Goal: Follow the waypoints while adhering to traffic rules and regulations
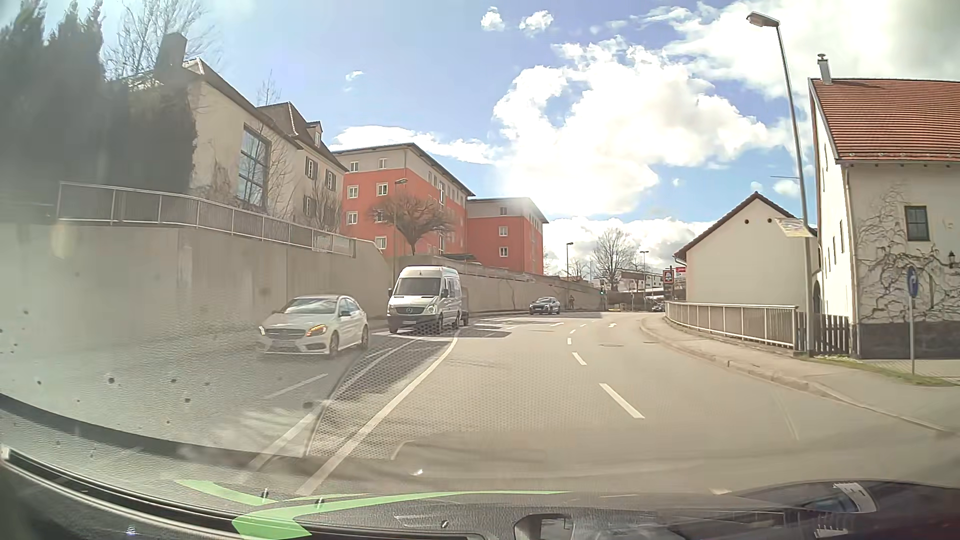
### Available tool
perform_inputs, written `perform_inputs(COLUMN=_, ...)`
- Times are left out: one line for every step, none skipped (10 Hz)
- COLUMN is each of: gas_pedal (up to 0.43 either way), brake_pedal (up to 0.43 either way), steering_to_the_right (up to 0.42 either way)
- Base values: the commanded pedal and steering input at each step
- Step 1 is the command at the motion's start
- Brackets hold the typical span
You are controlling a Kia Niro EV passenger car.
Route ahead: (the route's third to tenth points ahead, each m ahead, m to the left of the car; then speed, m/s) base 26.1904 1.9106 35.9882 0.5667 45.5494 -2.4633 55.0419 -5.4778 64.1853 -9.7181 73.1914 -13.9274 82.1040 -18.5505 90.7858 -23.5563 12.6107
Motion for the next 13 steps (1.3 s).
perform_inputs(gas_pedal=0.209, brake_pedal=0.0, steering_to_the_right=0.009)
perform_inputs(gas_pedal=0.209, brake_pedal=0.0, steering_to_the_right=0.012)
perform_inputs(gas_pedal=0.209, brake_pedal=0.0, steering_to_the_right=0.014)
perform_inputs(gas_pedal=0.209, brake_pedal=0.0, steering_to_the_right=0.017)
perform_inputs(gas_pedal=0.209, brake_pedal=0.0, steering_to_the_right=0.02)
perform_inputs(gas_pedal=0.197, brake_pedal=0.0, steering_to_the_right=0.022)
perform_inputs(gas_pedal=0.197, brake_pedal=0.0, steering_to_the_right=0.026)
perform_inputs(gas_pedal=0.197, brake_pedal=0.0, steering_to_the_right=0.029)
perform_inputs(gas_pedal=0.197, brake_pedal=0.0, steering_to_the_right=0.03)
perform_inputs(gas_pedal=0.197, brake_pedal=0.0, steering_to_the_right=0.031)
perform_inputs(gas_pedal=0.169, brake_pedal=0.0, steering_to_the_right=0.033)
perform_inputs(gas_pedal=0.169, brake_pedal=0.0, steering_to_the_right=0.033)
perform_inputs(gas_pedal=0.169, brake_pedal=0.0, steering_to_the_right=0.034)
